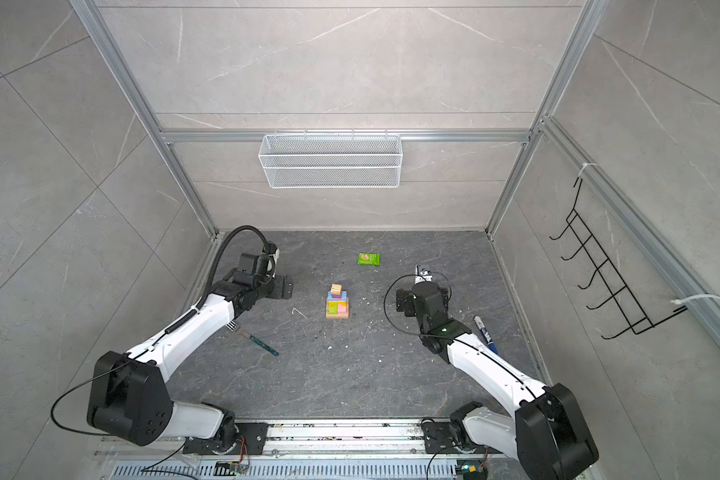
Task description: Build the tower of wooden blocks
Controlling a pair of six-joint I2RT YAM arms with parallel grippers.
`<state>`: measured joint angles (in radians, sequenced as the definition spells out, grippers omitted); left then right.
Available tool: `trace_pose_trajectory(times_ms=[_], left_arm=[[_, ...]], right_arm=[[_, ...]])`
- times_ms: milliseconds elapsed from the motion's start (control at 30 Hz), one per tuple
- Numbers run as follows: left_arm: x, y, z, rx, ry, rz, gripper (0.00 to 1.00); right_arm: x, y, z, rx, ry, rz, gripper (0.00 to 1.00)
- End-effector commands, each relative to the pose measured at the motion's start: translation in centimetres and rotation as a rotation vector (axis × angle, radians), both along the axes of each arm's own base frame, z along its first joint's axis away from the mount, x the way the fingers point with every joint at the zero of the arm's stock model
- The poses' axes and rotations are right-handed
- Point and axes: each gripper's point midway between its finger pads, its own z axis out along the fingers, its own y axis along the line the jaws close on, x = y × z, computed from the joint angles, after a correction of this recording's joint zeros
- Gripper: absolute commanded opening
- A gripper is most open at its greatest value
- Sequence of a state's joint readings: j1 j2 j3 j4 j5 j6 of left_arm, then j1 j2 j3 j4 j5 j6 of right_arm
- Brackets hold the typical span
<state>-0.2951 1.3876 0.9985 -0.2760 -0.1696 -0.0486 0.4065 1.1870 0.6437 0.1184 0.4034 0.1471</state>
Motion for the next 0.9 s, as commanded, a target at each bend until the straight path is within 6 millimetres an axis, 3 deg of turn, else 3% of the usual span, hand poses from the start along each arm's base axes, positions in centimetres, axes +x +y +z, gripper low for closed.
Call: trace_pose_trajectory(times_ms=[0, 100, 233, 367, 467, 533, 633, 733, 867], left_arm=[[2.0, 2.5, 2.9, -0.025, -0.188, 0.008, 1.00], [1.7, 7.0, 1.0, -0.011, -0.249, 0.119, 1.00], [0.8, 9.8, -3.1, -0.046, -0.245, 0.142, 0.99], [1.0, 9.9, -5.9, -0.060, -0.211, 0.135, 0.99], [1.2, 9.0, -6.9, -0.082, -0.218, 0.084, 0.99], [1.2, 9.4, -7.5, -0.076, -0.239, 0.101, 0.99], [1.4, 11.0, -8.0, -0.084, -0.237, 0.183, 0.98], [0.6, 11.5, -7.8, -0.078, -0.285, 0.207, 0.96], [-0.9, 13.1, -7.8, -0.067, -0.417, 0.309, 1.00]], right_arm=[[1.3, -3.2, 0.5, -0.019, -0.089, -0.111, 1.00], [1.8, -4.5, -1.0, -0.001, -0.115, -0.125, 1.00], [2.0, -5.6, -1.9, -0.024, -0.122, -0.150, 1.00], [2.1, -6.3, -1.5, -0.070, -0.147, -0.162, 1.00], [1.2, -7.1, -2.4, -0.093, -0.117, -0.192, 1.00], [0.5, -7.5, -3.4, -0.084, -0.118, -0.209, 1.00], [-0.1, -8.4, -4.2, -0.090, -0.170, -0.257, 1.00], [-0.6, -9.3, -4.5, -0.082, -0.281, -0.299, 1.00], [1.0, -7.8, -5.8, -0.088, -0.174, -0.206, 1.00]])
